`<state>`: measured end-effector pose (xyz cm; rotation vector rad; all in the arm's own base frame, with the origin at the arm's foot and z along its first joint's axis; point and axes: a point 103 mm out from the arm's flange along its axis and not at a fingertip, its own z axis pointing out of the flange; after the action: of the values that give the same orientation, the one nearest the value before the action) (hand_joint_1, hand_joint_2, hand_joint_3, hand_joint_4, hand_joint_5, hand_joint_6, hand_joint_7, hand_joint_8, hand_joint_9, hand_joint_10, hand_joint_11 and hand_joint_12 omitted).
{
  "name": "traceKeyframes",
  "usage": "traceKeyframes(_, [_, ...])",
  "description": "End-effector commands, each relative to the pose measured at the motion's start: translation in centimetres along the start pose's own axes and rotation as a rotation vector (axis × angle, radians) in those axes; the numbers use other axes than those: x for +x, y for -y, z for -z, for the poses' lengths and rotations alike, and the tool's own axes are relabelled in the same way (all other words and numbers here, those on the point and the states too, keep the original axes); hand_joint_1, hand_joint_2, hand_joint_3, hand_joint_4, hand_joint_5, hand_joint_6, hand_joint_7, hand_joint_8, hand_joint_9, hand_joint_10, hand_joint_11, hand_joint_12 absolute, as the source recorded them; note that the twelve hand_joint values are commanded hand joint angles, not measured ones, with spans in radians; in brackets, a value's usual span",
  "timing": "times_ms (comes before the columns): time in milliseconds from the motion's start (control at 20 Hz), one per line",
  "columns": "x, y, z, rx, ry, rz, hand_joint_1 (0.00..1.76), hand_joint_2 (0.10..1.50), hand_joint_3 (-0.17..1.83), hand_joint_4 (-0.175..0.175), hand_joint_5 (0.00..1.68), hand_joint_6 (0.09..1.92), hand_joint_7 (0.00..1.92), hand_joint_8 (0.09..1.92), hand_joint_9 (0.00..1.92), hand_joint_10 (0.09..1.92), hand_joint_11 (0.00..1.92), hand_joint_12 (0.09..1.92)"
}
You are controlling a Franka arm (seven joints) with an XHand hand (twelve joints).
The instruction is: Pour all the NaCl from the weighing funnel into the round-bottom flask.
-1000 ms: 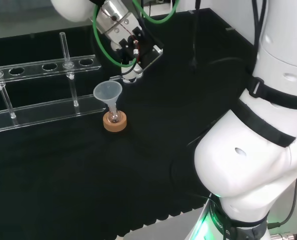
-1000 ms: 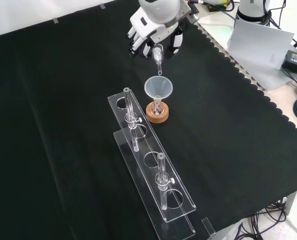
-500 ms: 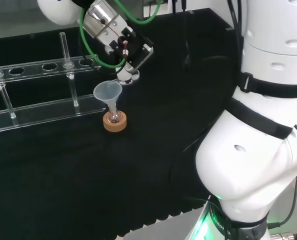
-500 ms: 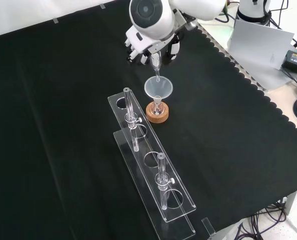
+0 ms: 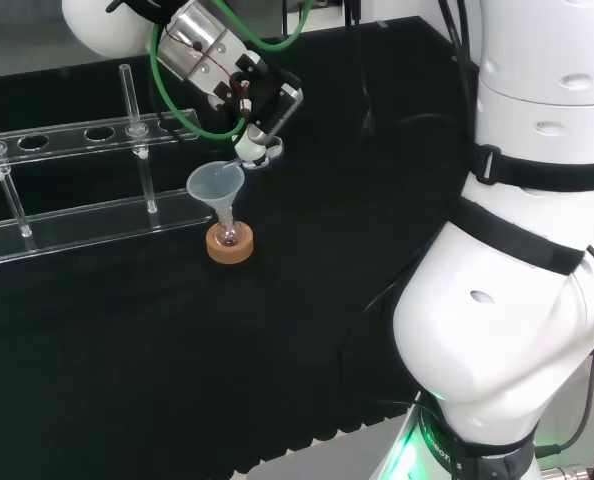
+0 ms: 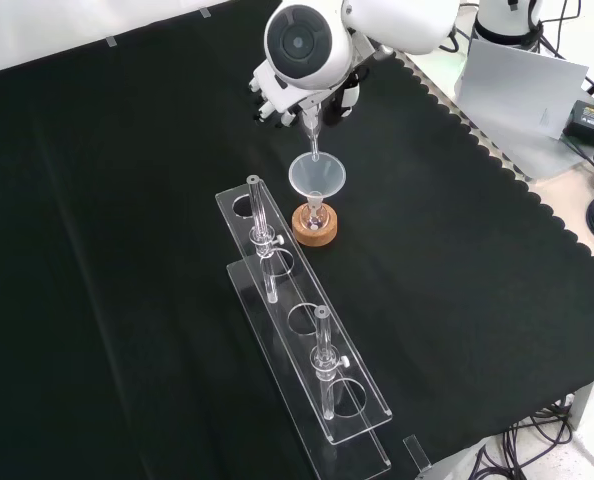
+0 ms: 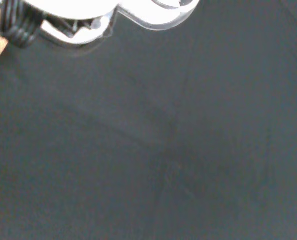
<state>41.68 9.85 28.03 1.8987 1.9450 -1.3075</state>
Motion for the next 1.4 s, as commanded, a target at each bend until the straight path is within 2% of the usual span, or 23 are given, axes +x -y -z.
traceKeyframes(50, [0.20, 0.23, 0.46, -0.003, 0.030, -0.003, 1.14, 0.62, 0.67, 0.175, 1.36, 0.53, 0.46, 0.59, 0.82, 0.37, 0.59, 1.20])
traceKeyframes(550, [0.33, 0.52, 0.97, 0.011, 0.099, -0.004, 1.14, 0.61, 0.68, 0.175, 1.36, 0.53, 0.46, 0.59, 0.82, 0.37, 0.59, 1.20])
traceKeyframes(1050, [-0.04, 0.65, 1.08, 0.032, 0.122, -0.021, 1.14, 0.61, 0.68, 0.175, 1.36, 0.53, 0.45, 0.59, 0.81, 0.37, 0.59, 1.20])
traceKeyframes(1400, [-0.24, 0.66, 0.98, 0.046, 0.162, -0.031, 1.14, 0.61, 0.68, 0.175, 1.36, 0.53, 0.45, 0.58, 0.81, 0.37, 0.59, 1.20])
